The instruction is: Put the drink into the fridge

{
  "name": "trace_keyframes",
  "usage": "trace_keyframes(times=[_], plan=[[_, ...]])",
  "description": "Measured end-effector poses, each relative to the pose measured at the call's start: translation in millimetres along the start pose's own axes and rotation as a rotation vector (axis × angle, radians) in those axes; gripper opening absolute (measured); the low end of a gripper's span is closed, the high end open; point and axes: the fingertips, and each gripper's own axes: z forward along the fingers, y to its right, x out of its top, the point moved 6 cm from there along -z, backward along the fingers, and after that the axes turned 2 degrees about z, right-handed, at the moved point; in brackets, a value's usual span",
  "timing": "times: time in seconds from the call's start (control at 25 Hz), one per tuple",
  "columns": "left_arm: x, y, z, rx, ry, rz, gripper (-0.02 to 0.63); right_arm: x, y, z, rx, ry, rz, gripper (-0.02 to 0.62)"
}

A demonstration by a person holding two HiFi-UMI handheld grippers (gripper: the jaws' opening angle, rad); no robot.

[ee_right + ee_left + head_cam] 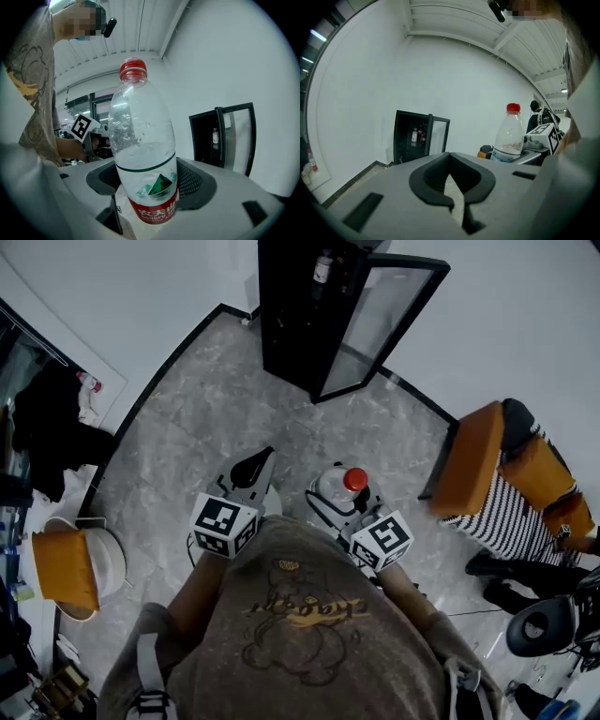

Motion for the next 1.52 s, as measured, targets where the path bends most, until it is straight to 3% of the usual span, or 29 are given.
trace_keyframes(times=[0.56, 1.52], plan=[[14, -46, 61, -0.039, -0.007, -0.002, 0.005, 9, 52, 41, -0.044, -0.004, 0.035, 0.344], [67, -180, 167, -0.072, -0.029, 0.014, 0.006, 65, 149, 179, -0.051, -0.018, 0.048, 0.344]])
